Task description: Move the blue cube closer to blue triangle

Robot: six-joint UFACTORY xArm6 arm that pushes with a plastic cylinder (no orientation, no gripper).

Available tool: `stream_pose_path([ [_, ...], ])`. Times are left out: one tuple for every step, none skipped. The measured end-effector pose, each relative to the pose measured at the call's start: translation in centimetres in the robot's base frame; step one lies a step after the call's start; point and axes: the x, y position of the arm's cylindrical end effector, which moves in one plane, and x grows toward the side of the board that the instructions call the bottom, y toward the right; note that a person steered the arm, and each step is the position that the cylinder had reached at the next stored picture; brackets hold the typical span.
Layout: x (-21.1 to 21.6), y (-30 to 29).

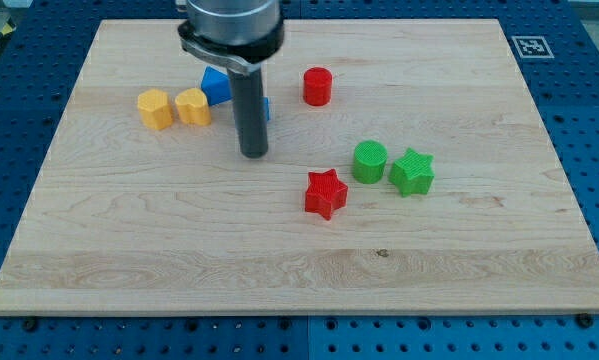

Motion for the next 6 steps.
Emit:
stream_pose_path([
  [-0.6, 1.8],
  [-1.6, 2.4],
  [-2.4, 2.4],
  [-4.7, 2.4],
  [-5.2, 2.1],
  [-4.6, 2.1],
])
